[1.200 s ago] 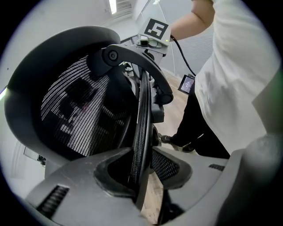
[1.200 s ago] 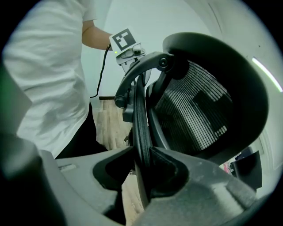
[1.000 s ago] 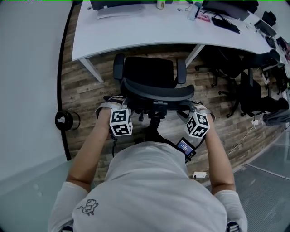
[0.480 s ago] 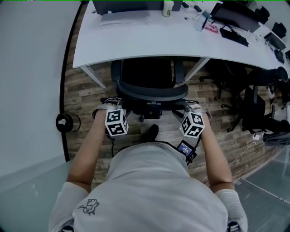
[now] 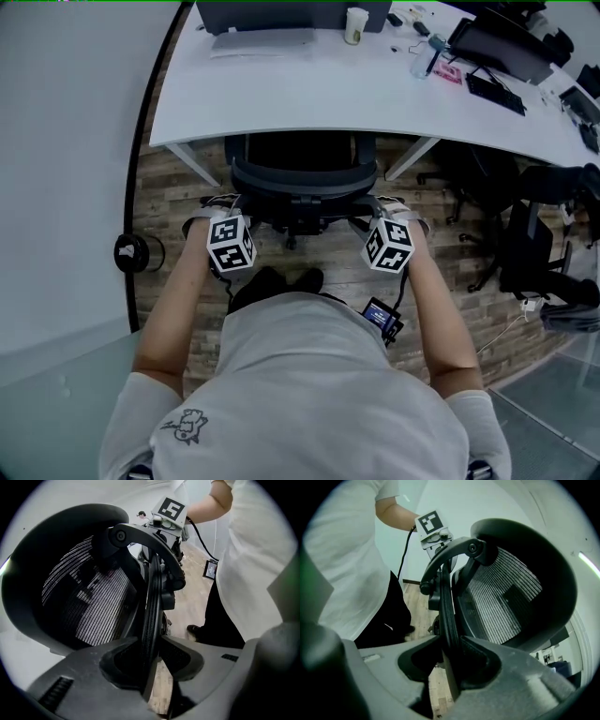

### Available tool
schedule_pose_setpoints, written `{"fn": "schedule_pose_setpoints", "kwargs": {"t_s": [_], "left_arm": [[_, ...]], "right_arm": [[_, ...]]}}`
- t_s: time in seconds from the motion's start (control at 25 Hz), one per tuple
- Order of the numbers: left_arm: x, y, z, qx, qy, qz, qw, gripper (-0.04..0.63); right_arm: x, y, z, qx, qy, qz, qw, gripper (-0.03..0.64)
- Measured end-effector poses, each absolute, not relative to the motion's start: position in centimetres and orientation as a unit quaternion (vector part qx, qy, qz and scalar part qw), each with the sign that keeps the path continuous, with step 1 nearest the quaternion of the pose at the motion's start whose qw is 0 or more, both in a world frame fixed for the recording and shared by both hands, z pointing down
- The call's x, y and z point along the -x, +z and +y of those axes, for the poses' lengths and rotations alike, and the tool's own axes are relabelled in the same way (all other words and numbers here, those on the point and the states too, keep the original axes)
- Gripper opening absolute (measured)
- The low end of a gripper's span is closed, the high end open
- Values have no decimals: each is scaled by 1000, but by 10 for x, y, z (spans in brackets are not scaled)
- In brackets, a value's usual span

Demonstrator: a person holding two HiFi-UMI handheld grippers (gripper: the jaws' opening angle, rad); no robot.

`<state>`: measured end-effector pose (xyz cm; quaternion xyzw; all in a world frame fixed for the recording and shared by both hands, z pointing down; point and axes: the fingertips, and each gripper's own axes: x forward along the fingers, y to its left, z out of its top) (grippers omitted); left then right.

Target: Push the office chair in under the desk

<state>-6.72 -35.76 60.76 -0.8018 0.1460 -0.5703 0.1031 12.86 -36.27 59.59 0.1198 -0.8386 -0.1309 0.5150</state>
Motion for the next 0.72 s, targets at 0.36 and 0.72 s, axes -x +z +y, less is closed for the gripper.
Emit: {"fn": "schedule_pose_setpoints", "kwargs": {"t_s": [0.36, 0.72], "left_arm": [[72, 607, -419, 798, -575, 151, 101, 127], [85, 607, -475, 798, -574, 153, 99, 127]], "right_arm": [[-123, 595, -427, -117, -133, -839, 514, 129], [-109, 595, -486, -119, -133, -837, 517, 130]]}}
